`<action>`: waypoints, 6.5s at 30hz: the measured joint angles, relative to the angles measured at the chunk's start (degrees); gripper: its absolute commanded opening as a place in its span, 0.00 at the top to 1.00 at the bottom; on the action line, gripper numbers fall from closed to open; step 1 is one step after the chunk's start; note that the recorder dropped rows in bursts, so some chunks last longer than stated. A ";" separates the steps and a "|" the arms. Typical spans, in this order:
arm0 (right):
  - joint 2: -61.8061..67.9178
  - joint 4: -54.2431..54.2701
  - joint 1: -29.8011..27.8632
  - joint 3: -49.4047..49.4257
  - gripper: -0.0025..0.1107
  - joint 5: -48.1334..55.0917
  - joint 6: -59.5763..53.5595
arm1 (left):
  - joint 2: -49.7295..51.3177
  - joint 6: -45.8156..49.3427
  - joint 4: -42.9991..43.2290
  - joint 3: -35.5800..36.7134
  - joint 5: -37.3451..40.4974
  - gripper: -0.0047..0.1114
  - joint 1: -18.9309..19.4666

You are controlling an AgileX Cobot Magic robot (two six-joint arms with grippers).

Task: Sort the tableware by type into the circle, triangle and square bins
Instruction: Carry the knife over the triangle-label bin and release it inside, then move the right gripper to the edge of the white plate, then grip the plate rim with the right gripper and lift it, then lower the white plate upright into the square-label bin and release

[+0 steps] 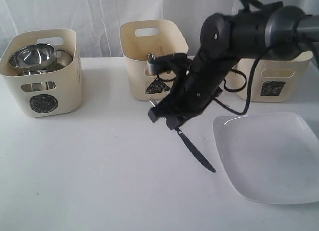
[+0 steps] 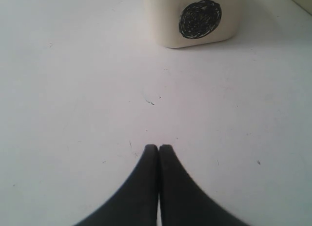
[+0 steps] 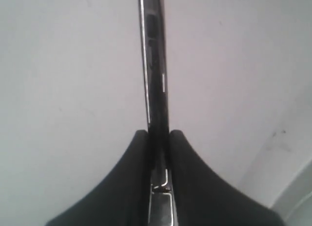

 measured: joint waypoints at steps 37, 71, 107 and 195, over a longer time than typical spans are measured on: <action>18.90 83.00 -20.65 -22.22 0.98 4.05 -44.12 | 0.00 0.00 0.00 0.00 0.00 0.95 0.00; 33.50 83.61 -18.19 -44.12 0.89 -8.43 -46.75 | 0.00 0.00 0.00 0.00 0.00 0.95 0.00; -15.42 16.64 -65.40 34.15 0.53 5.25 -17.33 | 0.00 0.00 0.00 0.00 0.00 0.95 0.00; -3.00 74.84 -61.07 -6.33 0.98 -4.88 -31.83 | 0.00 0.00 0.00 0.00 0.00 0.95 0.00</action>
